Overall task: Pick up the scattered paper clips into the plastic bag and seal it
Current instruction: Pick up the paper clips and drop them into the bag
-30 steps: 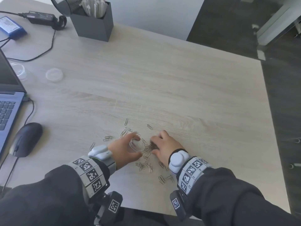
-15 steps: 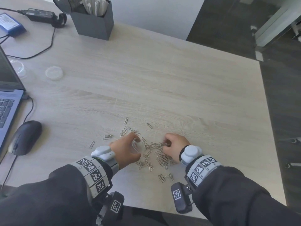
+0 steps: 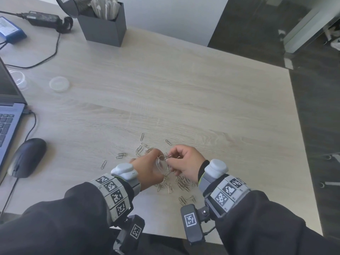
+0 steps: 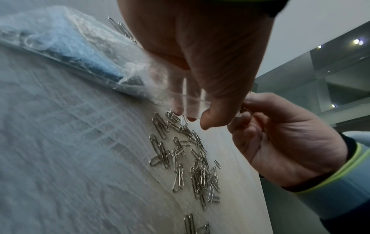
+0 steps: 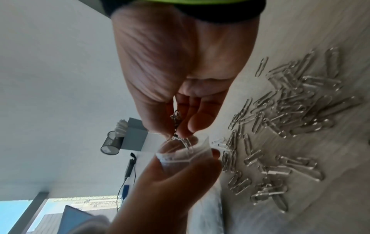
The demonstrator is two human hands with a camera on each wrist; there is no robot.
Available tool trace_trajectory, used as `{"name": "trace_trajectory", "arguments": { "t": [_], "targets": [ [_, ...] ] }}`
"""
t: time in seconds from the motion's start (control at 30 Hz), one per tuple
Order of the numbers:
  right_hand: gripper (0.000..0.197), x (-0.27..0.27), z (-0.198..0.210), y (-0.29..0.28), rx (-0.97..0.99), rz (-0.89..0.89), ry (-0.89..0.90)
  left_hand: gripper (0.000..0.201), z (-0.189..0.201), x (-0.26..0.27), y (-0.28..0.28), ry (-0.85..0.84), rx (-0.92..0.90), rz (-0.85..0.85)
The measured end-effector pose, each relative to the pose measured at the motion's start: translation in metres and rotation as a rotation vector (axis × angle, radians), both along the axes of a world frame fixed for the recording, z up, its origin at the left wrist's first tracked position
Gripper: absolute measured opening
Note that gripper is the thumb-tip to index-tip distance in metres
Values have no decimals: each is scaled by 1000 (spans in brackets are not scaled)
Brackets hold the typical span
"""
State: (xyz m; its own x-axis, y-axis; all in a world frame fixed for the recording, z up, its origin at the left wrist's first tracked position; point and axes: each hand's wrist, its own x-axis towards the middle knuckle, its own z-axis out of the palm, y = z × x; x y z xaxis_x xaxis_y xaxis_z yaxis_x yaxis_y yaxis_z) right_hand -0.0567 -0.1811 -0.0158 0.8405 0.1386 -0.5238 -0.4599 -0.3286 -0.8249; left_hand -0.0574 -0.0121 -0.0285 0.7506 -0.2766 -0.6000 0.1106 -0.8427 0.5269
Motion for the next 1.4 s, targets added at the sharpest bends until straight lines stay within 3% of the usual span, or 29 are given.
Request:
{"name": "trace_trajectory", "arguments": {
  "t": [0.17, 0.4, 0.53, 0.67, 0.83, 0.97, 1.03, 1.17, 1.4],
  "targets": [
    [15, -2, 5, 17, -19, 49, 1, 29, 8, -1, 0, -13, -28, -11],
    [17, -6, 12, 7, -77, 74, -1, 44, 7, -4, 1, -19, -90, 32],
    [21, -2, 4, -31, -242, 24, -62, 42, 6, -4, 3, -3, -97, 45],
    [25, -7, -11, -88, -549, 47, -29, 40, 6, -3, 2, 10, -94, 74],
    [74, -29, -28, -121, -708, 273, 69, 42, 3, -1, 0, 19, -72, 74],
    [90, -40, -29, -110, -744, 375, 56, 38, 1, 0, -1, 23, -54, 76],
    [87, -39, -29, -97, -770, 431, 57, 37, 2, 0, -2, 31, -47, 73],
    [61, -34, -30, -78, -801, 495, 36, 35, 3, 1, -3, 35, -37, 70],
    [35, -21, -30, -54, -723, 452, 17, 36, 3, 1, -2, 23, -37, 70]
  ]
}}
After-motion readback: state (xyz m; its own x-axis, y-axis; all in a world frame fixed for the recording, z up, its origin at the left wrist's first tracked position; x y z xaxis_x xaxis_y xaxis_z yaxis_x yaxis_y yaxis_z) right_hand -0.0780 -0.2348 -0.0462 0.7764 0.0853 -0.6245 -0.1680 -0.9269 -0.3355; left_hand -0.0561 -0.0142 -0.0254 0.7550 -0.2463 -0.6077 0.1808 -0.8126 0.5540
